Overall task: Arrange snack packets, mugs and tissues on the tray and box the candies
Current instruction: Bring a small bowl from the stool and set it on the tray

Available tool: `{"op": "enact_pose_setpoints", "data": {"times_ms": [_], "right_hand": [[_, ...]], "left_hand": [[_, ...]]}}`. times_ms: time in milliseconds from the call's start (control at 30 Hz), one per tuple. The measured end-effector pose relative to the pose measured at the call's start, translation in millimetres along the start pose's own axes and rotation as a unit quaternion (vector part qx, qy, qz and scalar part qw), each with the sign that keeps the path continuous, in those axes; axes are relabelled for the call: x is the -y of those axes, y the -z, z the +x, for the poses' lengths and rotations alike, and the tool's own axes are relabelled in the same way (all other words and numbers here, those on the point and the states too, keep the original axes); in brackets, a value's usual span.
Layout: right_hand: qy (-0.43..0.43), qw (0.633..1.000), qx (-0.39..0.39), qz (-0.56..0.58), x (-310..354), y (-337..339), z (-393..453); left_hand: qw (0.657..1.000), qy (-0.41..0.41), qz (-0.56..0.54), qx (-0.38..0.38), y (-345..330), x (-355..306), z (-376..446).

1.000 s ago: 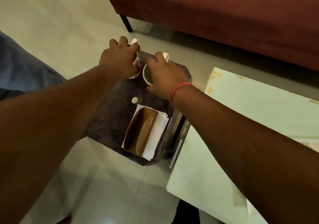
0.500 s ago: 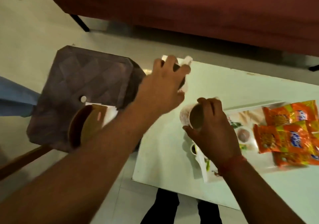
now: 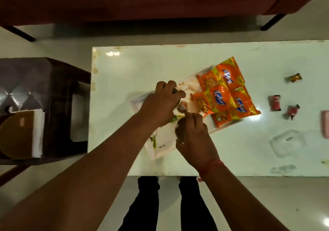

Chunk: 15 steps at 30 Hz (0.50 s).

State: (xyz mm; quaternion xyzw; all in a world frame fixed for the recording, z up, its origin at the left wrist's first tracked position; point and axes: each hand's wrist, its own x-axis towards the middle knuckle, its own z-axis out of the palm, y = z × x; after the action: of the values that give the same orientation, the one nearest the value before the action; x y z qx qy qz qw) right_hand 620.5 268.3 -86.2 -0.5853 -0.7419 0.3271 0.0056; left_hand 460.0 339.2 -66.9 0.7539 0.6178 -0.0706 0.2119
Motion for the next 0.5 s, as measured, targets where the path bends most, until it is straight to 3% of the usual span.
{"op": "enact_pose_setpoints", "data": {"times_ms": [500], "right_hand": [[-0.014,0.999,-0.046,-0.01,-33.6,-12.9,15.9]], "left_hand": [[0.997,-0.034,0.061,0.043,-21.0,-25.9,42.2]]}}
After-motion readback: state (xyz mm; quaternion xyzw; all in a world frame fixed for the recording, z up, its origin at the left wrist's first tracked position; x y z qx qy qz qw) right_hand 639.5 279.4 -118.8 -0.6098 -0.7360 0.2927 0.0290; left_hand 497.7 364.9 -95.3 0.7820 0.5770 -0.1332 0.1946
